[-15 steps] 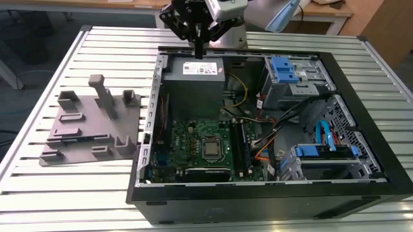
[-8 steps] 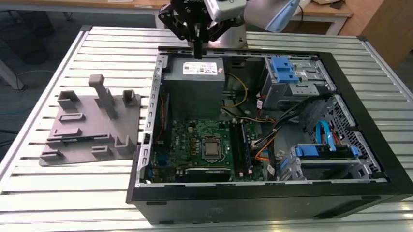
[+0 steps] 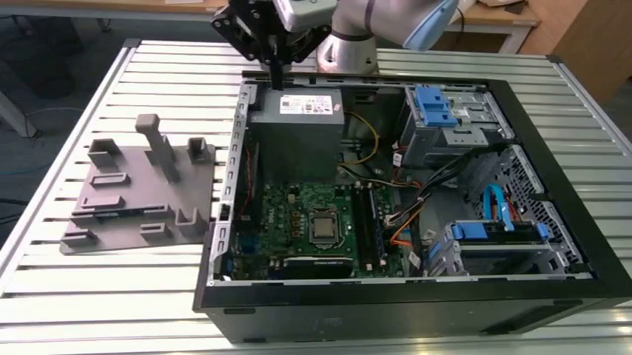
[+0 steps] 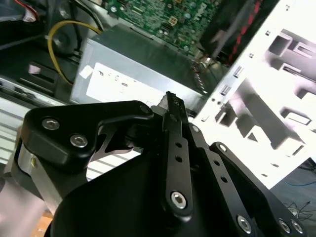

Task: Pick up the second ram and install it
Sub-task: 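Reach for the second ram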

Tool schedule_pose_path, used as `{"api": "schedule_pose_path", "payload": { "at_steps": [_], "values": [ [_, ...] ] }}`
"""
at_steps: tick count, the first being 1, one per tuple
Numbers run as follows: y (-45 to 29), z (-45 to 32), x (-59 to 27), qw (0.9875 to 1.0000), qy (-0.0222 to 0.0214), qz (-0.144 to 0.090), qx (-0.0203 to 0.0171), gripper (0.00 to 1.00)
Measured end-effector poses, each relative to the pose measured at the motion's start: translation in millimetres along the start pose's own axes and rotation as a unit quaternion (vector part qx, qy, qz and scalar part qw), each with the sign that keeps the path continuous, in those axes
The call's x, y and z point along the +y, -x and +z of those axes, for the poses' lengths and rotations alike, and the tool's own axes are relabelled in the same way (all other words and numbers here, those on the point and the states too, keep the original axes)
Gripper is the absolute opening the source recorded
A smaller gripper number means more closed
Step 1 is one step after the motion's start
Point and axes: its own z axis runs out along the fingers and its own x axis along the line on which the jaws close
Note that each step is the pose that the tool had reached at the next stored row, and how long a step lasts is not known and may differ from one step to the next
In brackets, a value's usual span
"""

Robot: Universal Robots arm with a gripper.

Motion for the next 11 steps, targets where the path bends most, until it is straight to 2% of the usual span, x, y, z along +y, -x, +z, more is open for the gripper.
{"api": "schedule_pose_path", "payload": {
  "at_steps": [2,3,4,5,11],
  "values": [
    [-9.0,-0.3,-0.8,1.0000,0.0000,0.000,-0.0003,0.07],
    [-18.2,-0.6,-1.5,1.0000,0.0000,0.000,-0.0006,0.07],
    [-22.6,-0.7,-1.8,1.0000,0.0000,0.000,-0.0007,0.07],
    [-31.8,-0.9,-2.5,1.0000,0.0001,0.000,-0.0010,0.07],
    [-58.7,-1.7,-5.8,1.0000,0.0002,0.000,-0.0018,0.07]
  ]
}}
